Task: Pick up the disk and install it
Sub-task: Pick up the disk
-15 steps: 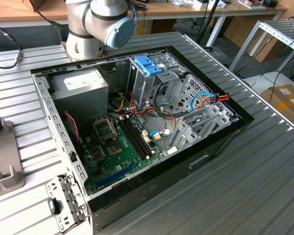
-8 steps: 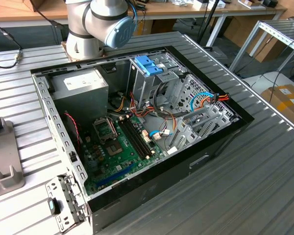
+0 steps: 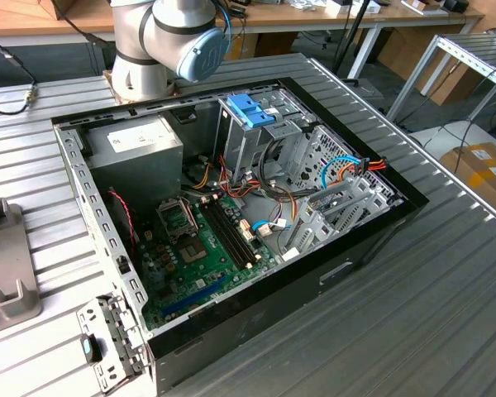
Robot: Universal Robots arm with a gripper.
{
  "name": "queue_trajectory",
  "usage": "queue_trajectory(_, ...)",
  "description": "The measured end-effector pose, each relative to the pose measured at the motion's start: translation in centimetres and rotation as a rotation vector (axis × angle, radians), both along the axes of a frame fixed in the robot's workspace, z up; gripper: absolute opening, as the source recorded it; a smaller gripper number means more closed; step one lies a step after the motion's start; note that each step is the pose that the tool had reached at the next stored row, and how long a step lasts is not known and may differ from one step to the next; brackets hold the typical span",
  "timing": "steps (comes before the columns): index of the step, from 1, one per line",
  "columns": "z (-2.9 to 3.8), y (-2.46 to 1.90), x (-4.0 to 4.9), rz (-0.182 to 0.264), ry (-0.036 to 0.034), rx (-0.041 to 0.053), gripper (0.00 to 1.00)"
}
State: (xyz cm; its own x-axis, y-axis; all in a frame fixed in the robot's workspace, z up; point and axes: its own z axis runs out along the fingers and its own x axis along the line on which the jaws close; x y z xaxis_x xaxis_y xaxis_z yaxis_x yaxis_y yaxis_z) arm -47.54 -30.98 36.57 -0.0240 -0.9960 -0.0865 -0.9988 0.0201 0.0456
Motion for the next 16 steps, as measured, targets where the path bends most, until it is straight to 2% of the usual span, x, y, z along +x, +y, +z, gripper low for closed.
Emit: queue_trajectory(16,1.24,0.0,0.0,0.0,0.0,0.0217,0.37)
